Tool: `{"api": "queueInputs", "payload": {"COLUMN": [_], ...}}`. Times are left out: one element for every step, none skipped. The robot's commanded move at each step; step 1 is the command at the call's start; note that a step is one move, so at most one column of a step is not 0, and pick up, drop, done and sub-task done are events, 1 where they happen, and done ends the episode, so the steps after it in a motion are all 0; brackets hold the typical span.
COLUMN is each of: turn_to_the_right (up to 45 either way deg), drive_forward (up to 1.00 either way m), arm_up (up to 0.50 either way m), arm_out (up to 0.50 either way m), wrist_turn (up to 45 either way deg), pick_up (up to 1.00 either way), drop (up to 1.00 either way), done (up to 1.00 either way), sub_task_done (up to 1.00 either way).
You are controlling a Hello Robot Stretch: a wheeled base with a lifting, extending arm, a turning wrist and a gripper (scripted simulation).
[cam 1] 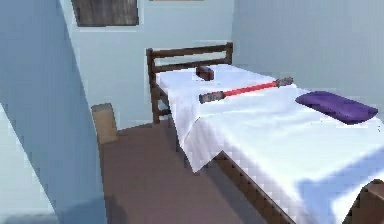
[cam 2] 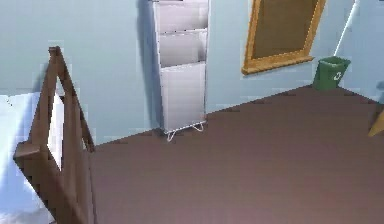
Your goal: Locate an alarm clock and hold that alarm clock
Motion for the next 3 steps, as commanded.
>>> {"api": "queueInputs", "payload": {"turn_to_the_right": [0.0,-18.0,0.0], "drive_forward": [0.25,0.0,0.6], "arm_up": [0.0,0.0,0.0], "arm_out": [0.0,0.0,0.0], "wrist_turn": [0.0,0.0,0.0], "pick_up": [0.0,0.0,0.0], "drop": [0.0,0.0,0.0], "done": [0.0,0.0,0.0], "sub_task_done": [0.0,0.0,0.0]}}
